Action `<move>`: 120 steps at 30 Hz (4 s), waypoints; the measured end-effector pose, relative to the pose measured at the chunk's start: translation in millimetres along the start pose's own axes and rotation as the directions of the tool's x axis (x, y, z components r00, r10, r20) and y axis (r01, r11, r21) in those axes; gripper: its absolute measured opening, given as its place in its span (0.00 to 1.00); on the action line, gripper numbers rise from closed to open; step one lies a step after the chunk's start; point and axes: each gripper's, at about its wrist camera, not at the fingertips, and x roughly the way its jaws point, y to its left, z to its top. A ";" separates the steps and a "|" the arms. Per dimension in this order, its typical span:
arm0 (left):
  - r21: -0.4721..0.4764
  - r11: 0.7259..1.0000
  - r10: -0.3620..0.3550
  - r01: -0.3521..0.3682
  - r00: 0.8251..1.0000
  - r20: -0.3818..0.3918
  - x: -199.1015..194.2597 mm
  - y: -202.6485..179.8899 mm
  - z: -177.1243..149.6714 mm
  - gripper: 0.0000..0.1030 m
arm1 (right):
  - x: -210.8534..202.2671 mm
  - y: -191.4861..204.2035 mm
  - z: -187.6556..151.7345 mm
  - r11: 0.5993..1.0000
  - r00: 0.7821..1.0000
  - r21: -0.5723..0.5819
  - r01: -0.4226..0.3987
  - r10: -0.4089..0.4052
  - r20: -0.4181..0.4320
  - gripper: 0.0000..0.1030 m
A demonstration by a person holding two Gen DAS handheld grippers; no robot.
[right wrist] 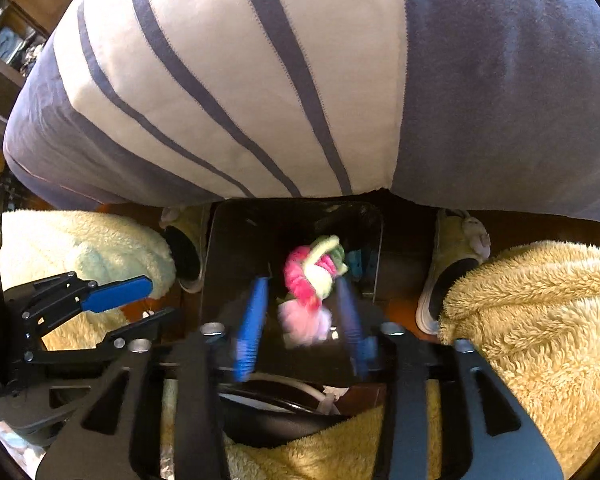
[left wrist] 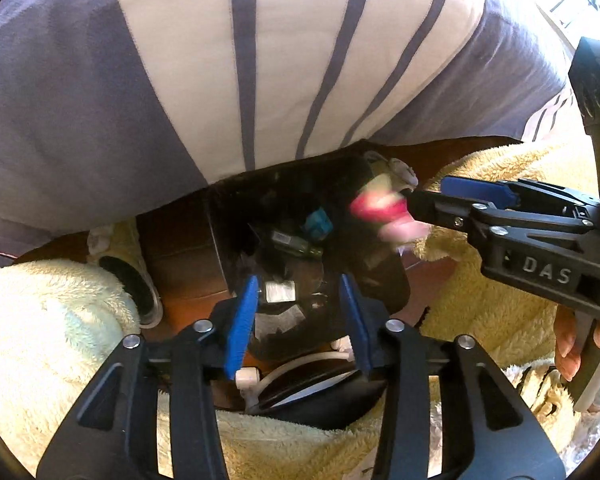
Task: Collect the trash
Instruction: 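Lower the black tube and pipe-cleaner toy into the bin, opening both tools, then grasp the white lotion tube with the left tool while the right tool grasps the white sock, then lower the lotion tube and sock into the black bin, opening both tools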
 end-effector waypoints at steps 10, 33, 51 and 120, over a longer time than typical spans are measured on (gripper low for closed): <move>0.004 0.999 0.042 -0.042 0.997 0.066 -29.3 1.8 9.2 0.54 | -29.5 -6.8 9.1 0.999 0.994 0.009 0.043 -0.043 0.098 0.78; -0.008 0.993 0.114 -0.120 0.918 0.379 -140.7 25.5 165.0 0.72 | -136.4 -34.8 168.0 0.990 0.881 0.046 0.136 -0.142 0.451 0.93; 0.042 0.987 0.126 -0.158 0.901 0.415 -88.0 17.9 317.8 0.72 | -75.0 -50.3 315.8 0.982 0.897 0.100 0.159 -0.186 0.401 0.76; 0.027 0.999 0.027 -0.032 0.981 0.193 -57.5 -4.3 11.7 0.18 | -45.2 16.4 -0.2 0.997 0.986 -0.071 -0.035 0.046 0.159 0.18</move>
